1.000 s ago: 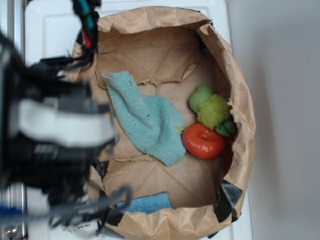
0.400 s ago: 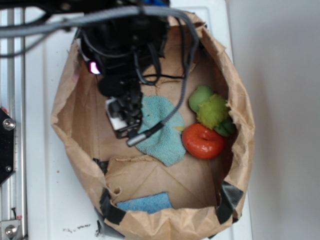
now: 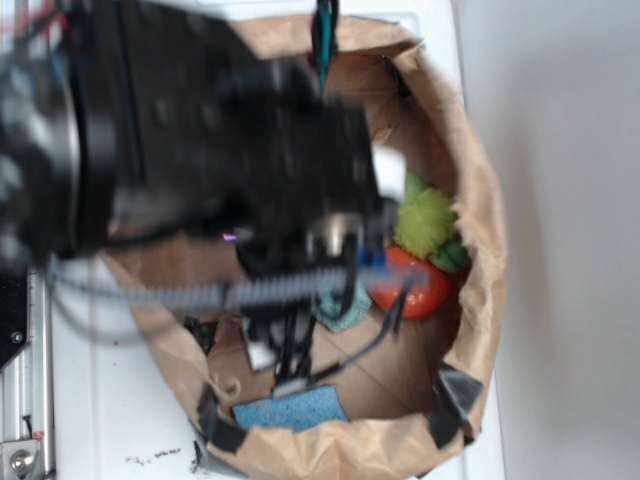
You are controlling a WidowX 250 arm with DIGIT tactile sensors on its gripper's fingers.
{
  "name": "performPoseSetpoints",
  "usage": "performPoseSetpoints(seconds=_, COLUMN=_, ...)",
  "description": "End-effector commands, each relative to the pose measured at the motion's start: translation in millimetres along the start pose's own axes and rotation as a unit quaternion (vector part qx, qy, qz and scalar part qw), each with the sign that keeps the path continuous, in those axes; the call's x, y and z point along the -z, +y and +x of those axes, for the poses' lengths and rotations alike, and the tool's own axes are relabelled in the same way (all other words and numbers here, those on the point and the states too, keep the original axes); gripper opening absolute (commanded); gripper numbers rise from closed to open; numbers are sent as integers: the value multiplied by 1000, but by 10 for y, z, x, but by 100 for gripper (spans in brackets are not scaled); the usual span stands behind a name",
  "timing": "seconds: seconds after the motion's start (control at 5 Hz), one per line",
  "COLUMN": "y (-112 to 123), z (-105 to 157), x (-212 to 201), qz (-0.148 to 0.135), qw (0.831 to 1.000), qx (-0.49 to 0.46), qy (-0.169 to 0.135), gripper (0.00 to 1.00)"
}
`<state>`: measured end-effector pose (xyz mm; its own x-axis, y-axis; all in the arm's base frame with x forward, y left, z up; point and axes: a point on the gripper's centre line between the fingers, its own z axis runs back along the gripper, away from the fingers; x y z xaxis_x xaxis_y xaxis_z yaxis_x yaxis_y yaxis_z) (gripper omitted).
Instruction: Grab the blue sponge.
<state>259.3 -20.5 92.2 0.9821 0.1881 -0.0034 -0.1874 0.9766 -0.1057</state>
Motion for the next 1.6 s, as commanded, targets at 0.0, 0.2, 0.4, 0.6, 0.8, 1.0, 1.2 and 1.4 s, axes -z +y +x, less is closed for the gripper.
performPoseSetpoints(seconds=0.0, y=-270, z=-131, x=25, qz=-24, qw=999, qx=23, qy=-21, gripper=100)
performPoseSetpoints(seconds=0.2, y=-270, z=-131, x=25, qz=-24, qw=999, qx=23, qy=-21, gripper=100)
performPoseSetpoints(seconds=0.4, y=-270, z=-131, x=25, qz=-24, qw=999, qx=23, qy=-21, gripper=100)
performPoseSetpoints(seconds=0.6, y=-270, z=-131, x=25, qz=-24, qw=999, qx=23, qy=-21, gripper=100)
performPoseSetpoints(seconds=0.8, y=-303, z=-38, x=127, qz=-20, qw=998, qx=35, qy=-46, gripper=100)
performPoseSetpoints(seconds=1.0, y=-345, z=31, x=107, qz=-57, qw=996, qx=51, qy=-51, gripper=100)
performPoseSetpoints(seconds=1.2, y=-322, z=14, x=206, qz=-91, qw=992, qx=59, qy=-60, gripper=100)
performPoseSetpoints(seconds=1.4, y=-313, z=-7, x=335, qz=-104, qw=991, qx=49, qy=-72, gripper=100)
